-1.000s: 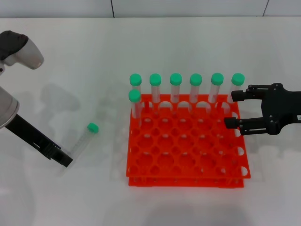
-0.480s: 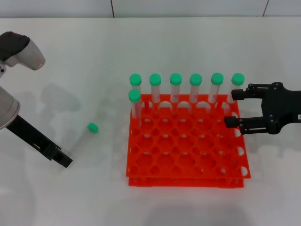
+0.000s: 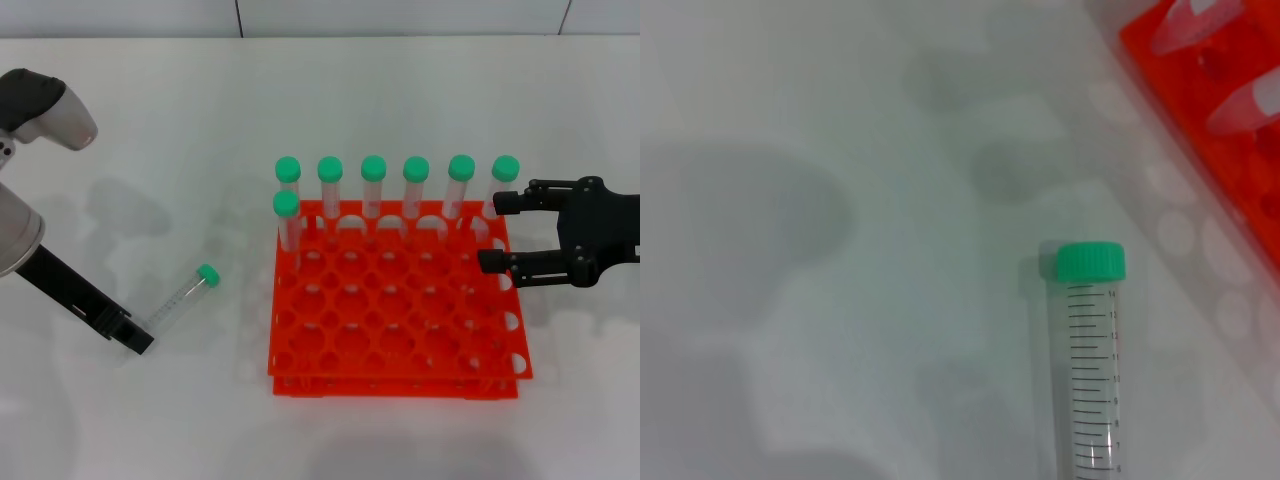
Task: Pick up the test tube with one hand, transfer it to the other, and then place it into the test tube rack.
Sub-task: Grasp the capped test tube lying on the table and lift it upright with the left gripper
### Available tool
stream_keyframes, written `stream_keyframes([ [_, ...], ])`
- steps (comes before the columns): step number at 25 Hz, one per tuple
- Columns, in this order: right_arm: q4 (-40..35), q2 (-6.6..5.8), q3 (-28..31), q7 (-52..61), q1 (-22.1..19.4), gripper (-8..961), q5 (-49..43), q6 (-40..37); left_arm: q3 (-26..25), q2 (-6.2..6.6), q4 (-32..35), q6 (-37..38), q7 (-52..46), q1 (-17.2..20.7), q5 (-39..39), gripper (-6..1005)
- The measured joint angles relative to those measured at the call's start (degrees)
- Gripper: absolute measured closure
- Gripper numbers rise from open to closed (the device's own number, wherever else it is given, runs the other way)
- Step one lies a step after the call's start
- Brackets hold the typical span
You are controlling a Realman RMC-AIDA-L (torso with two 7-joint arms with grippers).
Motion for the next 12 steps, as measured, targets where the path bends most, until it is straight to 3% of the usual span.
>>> stream_keyframes([
  [12,-0.3,0.0,-0.2,0.0,-0.1,201,0.5,-0.1,-0.3,0.02,-0.1,-0.1,0.0,0.0,0.1,808],
])
